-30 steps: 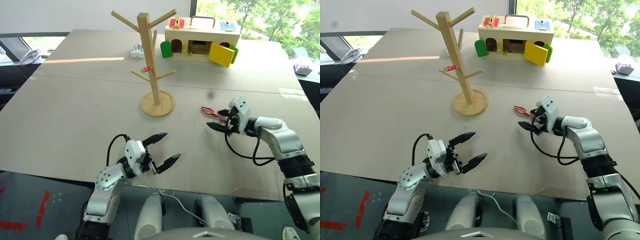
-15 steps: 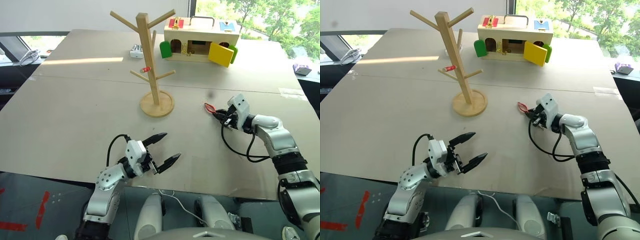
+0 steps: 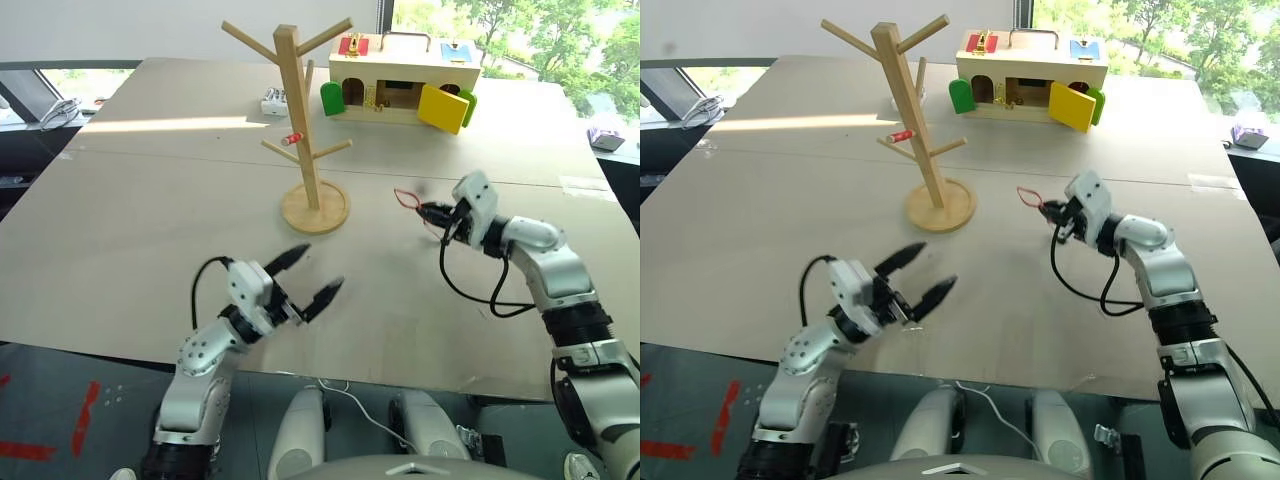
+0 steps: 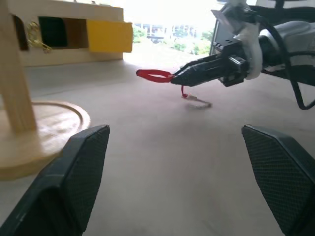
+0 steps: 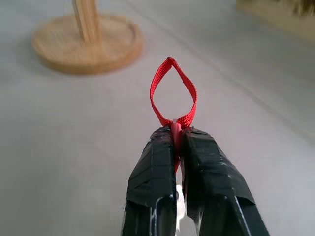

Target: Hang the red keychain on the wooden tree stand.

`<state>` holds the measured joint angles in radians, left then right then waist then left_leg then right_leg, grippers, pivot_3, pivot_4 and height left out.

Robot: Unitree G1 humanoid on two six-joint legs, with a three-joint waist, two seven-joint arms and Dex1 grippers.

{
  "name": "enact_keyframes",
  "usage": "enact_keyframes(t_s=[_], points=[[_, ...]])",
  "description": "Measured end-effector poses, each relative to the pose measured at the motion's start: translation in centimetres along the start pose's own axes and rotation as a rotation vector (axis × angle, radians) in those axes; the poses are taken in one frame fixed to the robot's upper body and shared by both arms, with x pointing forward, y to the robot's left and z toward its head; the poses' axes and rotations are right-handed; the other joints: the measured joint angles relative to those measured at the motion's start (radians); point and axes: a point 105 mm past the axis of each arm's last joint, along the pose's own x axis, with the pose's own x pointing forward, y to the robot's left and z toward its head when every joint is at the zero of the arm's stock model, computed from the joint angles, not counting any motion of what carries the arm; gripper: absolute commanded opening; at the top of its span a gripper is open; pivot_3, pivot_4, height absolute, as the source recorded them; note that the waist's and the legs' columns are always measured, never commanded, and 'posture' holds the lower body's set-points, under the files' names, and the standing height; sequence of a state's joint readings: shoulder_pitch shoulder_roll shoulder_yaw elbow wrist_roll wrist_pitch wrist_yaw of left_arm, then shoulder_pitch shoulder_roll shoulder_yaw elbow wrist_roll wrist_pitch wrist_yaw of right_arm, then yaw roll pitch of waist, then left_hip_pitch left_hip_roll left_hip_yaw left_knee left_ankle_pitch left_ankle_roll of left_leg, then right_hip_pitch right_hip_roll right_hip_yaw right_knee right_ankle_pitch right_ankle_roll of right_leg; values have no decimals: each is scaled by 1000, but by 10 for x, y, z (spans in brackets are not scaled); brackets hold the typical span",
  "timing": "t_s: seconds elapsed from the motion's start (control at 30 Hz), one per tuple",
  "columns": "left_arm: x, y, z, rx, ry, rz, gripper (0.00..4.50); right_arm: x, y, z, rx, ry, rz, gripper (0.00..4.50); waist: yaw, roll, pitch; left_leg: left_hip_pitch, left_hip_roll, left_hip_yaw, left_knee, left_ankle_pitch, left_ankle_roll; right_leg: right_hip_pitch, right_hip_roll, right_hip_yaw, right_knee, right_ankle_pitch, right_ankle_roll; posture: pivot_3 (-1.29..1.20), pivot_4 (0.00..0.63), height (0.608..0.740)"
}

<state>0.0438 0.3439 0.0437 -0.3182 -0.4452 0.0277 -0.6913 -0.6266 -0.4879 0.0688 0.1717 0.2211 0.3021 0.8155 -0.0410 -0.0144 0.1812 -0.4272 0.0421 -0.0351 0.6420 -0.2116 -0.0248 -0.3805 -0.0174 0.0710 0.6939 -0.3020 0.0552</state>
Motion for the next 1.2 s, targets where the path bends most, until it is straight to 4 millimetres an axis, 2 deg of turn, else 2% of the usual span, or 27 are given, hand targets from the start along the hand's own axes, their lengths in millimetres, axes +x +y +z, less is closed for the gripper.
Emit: enact_keyframes(t_s=[0.1, 0.2, 0.3, 0.43, 0.53, 0.7, 0.87, 1.03, 1.2], points=[[6, 10, 30, -13, -22, 44, 4500, 4, 4, 45, -128, -96, 31, 76, -1, -1, 0, -1, 0, -1, 0, 0, 0, -1, 0, -1, 0, 0, 0, 0, 150, 740], [6, 25, 74, 23, -32, 43, 4500, 10, 13, 87, -242, -191, 55, 76, -3, -1, 1, -1, 1, -2, 0, 0, 0, -1, 1, -2, 0, 0, 0, 0, 150, 740], [-4, 51, 109, 52, 13, 68, 4500, 18, 24, 111, -292, -267, 70, 76, -3, -2, 1, -1, 1, -3, 0, 0, 0, -1, 1, -3, 1, 0, 0, 0, 150, 740], [-16, 72, 144, 74, 63, 69, 4500, 29, 39, 131, -410, -319, 90, 76, -3, -2, 2, -2, 0, -1, -1, 0, 0, -2, 0, -3, -1, 0, 0, 0, 150, 740], [-24, 77, 145, 50, 106, 57, 4500, 36, 52, 138, -488, -348, 113, 76, -1, -2, 2, -2, 0, -2, -2, 0, 0, -2, 0, -3, -1, 0, 0, 0, 150, 740], [-36, 88, 129, -17, 167, 65, 4500, 43, 67, 140, -568, -402, 131, 76, 0, -2, 2, -2, 0, -2, -2, 0, -1, -2, 0, -3, -1, 0, 0, 0, 150, 740], [-42, 97, 123, -39, 182, 83, 4500, 51, 79, 129, -627, -417, 154, 76, -1, -2, 2, -3, 1, -1, -2, 0, -1, -5, 0, -2, 0, 0, -1, 0, 150, 740], [-41, 96, 117, -46, 188, 77, 4500, 63, 95, 124, -623, -417, 190, 76, -2, -2, 2, -3, 1, -1, -2, 1, -2, -6, 0, -2, 1, 0, -1, 0, 150, 740], [-40, 97, 119, -35, 185, 78, 4500, 75, 99, 111, -604, -381, 202, 76, -1, -2, 2, -4, 1, -1, -2, 1, -2, -6, 0, -2, 1, 0, -1, 0, 150, 740]])
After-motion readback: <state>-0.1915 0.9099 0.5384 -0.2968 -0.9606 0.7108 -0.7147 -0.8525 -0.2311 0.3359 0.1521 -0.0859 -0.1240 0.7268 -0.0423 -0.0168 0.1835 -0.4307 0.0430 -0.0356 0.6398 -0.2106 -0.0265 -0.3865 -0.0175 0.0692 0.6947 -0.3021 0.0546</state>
